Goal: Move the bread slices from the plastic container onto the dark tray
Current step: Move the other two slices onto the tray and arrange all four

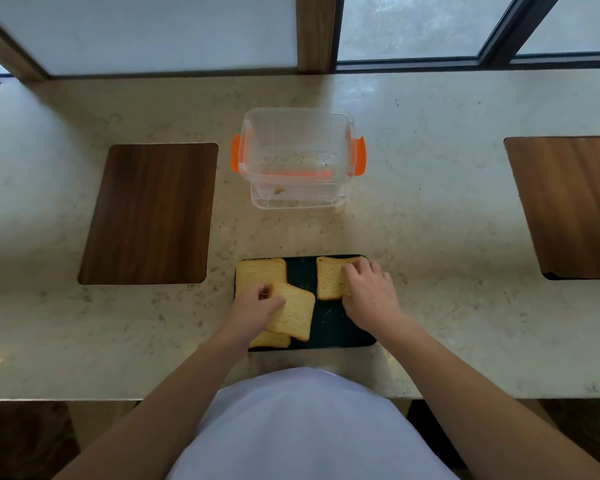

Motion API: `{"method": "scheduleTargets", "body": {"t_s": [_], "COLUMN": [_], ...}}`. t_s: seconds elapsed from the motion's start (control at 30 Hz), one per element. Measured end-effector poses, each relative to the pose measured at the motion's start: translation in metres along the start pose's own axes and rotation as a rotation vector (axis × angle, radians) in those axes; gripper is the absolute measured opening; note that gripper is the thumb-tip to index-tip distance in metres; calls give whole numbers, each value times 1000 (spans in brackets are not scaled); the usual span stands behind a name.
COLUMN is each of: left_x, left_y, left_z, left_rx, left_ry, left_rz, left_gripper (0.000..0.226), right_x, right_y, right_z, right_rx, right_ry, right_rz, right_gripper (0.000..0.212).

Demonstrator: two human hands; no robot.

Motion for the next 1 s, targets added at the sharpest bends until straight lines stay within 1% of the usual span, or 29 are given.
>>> {"method": "scheduleTargets", "body": {"t_s": [0.13, 0.3, 0.37, 0.43, 0.47, 0.5, 0.57, 0.6, 0.63, 0.7, 0.77, 0.87, 1.0], "left_x": [4, 5, 7, 11, 14, 18, 28, 32, 35, 42, 49, 61, 73], "left_y": [-1, -2, -2, -2, -3, -2, -1, 0, 0, 0, 1, 2, 3], "left_z": [-3, -9, -11, -11, -11, -11, -11, -12, -13, -12, -8, -1, 5], "left_rx": [-24, -25, -26, -33, -41, -52, -71, -75, -80, -88, -107, -134, -157], "left_ry": [13, -1, 24, 92, 140, 195, 292, 318, 331, 332, 330, 284, 154], "left_rz": [39, 49, 62, 95, 121, 153, 218, 237, 248, 260, 258, 248, 221], "left_gripper": [58, 56, 51, 44, 39, 35, 28, 28, 31, 36, 38, 34, 29], "right_x": [0, 2, 0, -3, -3, 0, 12, 17, 22, 27, 32, 39, 56], "right_y": [-1, 1, 5, 13, 18, 21, 27, 31, 36, 46, 54, 64, 70], "right_z": [-1, -1, -2, -5, -8, -10, -12, -10, -10, -11, -18, -31, -42], "right_rx": [20, 33, 61, 105, 126, 146, 172, 180, 188, 200, 214, 275, 363], "right_ry": [4, -4, -32, -170, -303, -474, -860, -1016, -1111, -1192, -1258, -1308, -1328], "right_rz": [10, 6, -33, -109, -126, -107, -12, 32, 64, 80, 57, 44, 84], "right_gripper": [54, 55, 53, 43, 37, 33, 29, 29, 28, 21, 11, 10, 12]}}
Point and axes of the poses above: each hand's wrist, its own y-axis away from the middle knuckle, its own x-axis out of the palm, z = x × y, the point moved 9 cm from there along -y, towards the middle knuckle, and after that the axes turned 9 degrees about z, right-handed, at the moved point
